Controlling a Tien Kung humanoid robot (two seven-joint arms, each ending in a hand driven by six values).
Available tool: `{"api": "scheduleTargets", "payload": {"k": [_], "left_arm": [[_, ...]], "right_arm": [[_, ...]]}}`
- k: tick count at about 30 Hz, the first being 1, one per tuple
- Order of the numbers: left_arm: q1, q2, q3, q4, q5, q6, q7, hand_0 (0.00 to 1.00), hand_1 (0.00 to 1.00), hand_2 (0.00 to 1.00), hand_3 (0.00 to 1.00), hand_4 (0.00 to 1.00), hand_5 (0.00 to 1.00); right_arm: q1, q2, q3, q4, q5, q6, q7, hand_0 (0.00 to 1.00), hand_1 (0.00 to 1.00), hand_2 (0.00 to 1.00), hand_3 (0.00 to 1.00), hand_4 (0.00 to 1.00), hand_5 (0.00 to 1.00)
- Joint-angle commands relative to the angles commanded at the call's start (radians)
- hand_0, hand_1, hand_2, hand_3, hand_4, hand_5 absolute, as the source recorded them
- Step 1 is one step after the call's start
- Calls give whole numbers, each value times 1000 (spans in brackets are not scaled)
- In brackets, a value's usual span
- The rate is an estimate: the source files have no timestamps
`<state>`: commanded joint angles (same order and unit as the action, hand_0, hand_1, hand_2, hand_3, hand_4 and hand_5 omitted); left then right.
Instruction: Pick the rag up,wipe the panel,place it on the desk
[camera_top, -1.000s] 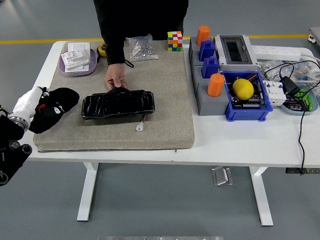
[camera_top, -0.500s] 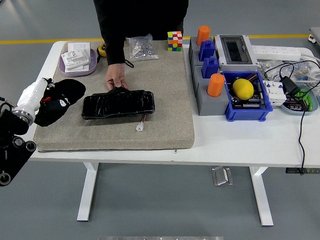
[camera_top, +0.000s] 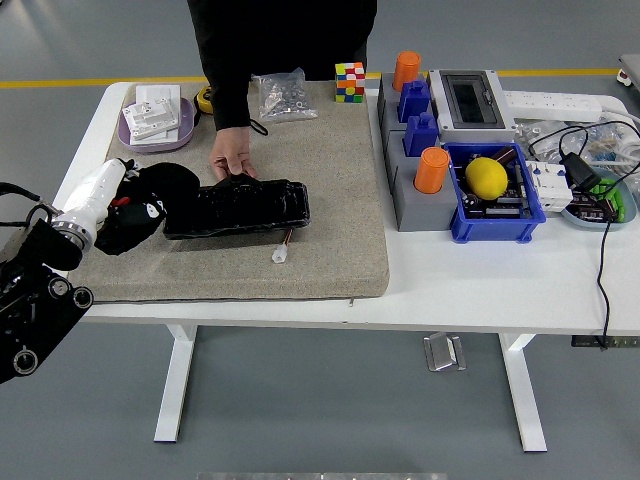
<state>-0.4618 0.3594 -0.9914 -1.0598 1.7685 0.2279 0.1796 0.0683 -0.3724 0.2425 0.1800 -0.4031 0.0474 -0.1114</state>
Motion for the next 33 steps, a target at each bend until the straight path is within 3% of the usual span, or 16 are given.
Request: {"api": "scheduleTargets", "payload": {"k": [11, 33], "left_arm": [[-35, -19, 68, 17, -10, -1, 2, 248, 135, 464, 335, 272, 2], [-151, -79, 229, 56, -18, -11, 15, 247, 139, 469, 350, 284, 2]], "right_arm": [[6, -5, -4, 0, 3, 2, -1, 724, 588, 669, 577, 997, 417], [20, -18, 2, 0, -18, 6, -7, 723, 586, 669, 576, 997, 415]]}}
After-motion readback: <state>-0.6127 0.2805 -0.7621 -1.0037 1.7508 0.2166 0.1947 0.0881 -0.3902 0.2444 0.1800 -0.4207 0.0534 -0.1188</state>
